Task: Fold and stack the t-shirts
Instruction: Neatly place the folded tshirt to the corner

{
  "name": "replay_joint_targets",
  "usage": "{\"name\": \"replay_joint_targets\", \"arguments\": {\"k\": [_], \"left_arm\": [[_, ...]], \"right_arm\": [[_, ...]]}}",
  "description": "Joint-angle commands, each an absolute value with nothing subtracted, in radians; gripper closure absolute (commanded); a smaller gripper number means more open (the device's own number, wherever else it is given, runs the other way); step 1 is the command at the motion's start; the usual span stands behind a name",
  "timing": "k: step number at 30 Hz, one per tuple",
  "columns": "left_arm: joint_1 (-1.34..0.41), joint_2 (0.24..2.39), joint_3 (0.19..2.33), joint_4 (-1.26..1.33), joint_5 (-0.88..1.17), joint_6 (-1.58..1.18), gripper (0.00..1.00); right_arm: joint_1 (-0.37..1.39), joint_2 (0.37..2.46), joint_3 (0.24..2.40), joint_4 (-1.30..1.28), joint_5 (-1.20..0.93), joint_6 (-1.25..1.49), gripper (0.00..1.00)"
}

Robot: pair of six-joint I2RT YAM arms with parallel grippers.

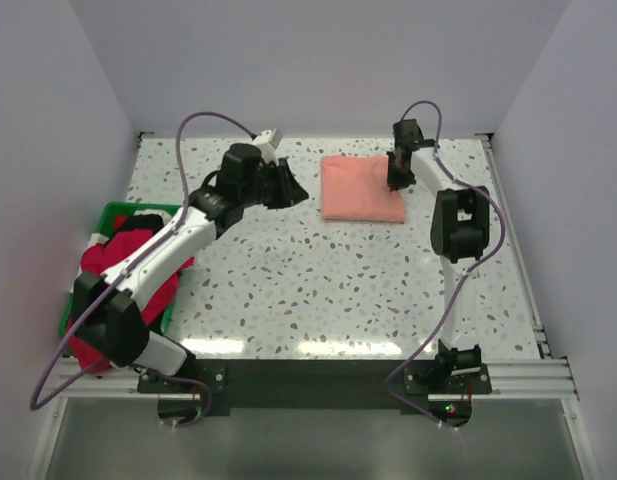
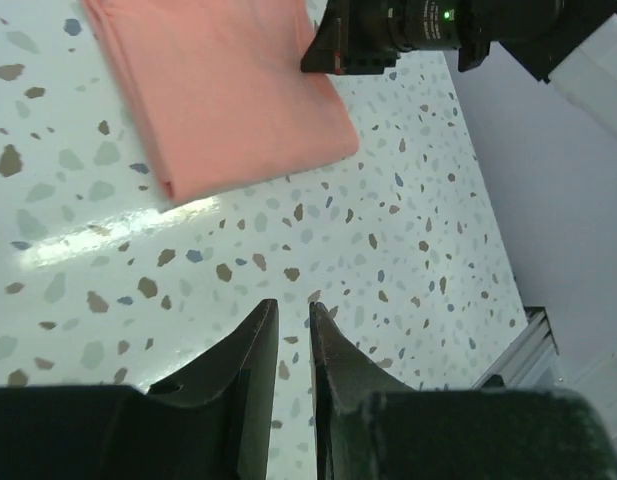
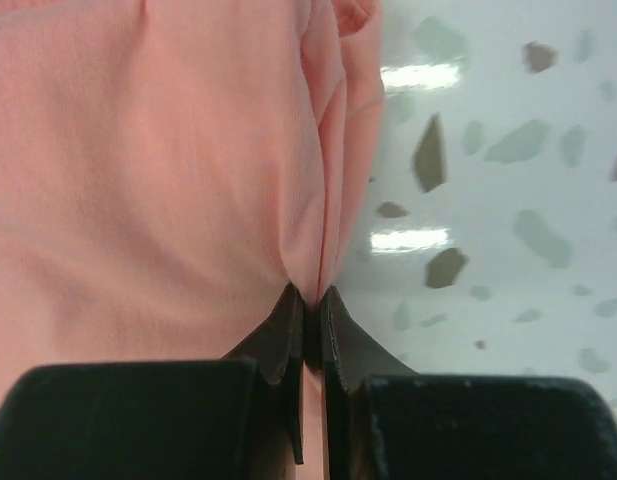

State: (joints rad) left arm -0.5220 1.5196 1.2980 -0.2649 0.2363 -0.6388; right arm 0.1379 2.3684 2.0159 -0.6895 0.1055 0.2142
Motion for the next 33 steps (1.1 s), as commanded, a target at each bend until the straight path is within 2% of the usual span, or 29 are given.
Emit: {"name": "replay_joint_targets", "arguments": {"k": [1, 7, 10, 15, 18, 24, 33], "left_arm": [[-0.502, 1.373, 1.189, -0.357, 0.160, -0.499, 0.76], [-0.491, 1.166, 1.034, -0.382, 0.126, -0.427, 0.74], [-0.489, 1.100, 0.976, -0.373, 0.101, -0.403, 0.74], [-0.486, 1.016, 0.874, -0.354, 0.075, -0.371, 0.74], [-0.486, 0.985, 0.830, -0.351, 0.072, -0.367, 0.74], [-0.480, 0.954, 0.787, -0.342, 0.075, -0.360, 0.74], [-0.457, 0.977, 0.779, -0.334, 0.103, -0.357, 0.74]], "right_arm": [[0.101, 2.391, 2.065, -0.729, 0.337, 0.049, 1.00], [0.063, 2.392, 2.057, -0.592, 0.497, 0.003, 1.00], [0.052, 2.365, 1.973, -0.427, 0.491, -0.086, 1.00], [0.003, 2.433, 2.016, -0.351, 0.492, -0.110, 1.00], [-0.047, 2.460, 2.074, -0.362, 0.482, -0.143, 1.00], [-0.080, 2.554, 2.327, -0.456, 0.495, -0.215, 1.00], [-0.132, 2.586, 2.378, -0.408, 0.474, -0.265, 1.00]]}}
